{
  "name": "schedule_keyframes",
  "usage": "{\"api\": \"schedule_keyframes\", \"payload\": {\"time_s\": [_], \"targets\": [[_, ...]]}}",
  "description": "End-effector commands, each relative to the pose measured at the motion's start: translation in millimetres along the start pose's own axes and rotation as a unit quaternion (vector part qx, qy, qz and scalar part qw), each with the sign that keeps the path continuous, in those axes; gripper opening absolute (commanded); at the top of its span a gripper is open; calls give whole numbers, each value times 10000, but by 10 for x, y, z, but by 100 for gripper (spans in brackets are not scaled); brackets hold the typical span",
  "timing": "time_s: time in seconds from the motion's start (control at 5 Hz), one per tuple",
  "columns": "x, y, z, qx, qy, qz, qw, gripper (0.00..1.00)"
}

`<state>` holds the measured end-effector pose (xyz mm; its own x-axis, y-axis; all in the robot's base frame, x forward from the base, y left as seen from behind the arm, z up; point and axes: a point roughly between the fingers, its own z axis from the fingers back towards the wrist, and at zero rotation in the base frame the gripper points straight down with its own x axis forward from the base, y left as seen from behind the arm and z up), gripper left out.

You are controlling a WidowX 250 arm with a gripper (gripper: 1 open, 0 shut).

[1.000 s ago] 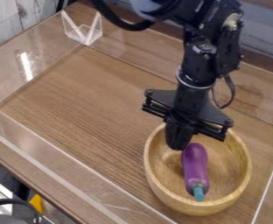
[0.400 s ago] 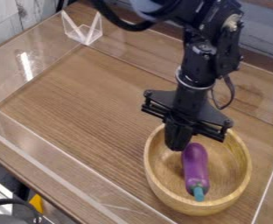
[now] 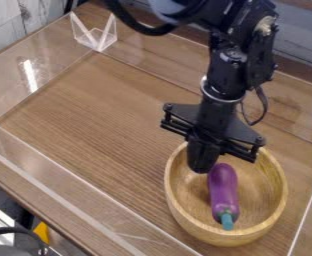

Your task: Put the purple eggplant in the brown bowl

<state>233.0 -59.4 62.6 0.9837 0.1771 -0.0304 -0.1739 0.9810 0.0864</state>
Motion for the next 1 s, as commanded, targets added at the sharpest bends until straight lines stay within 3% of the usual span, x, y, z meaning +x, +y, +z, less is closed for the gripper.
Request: {"api": "schedule_keyframes", "payload": {"time_s": [0.0, 0.8], "targets": [[40, -6, 78, -36, -118, 1, 9999, 0], [50, 31, 104, -28, -73, 99, 9999, 0]]}}
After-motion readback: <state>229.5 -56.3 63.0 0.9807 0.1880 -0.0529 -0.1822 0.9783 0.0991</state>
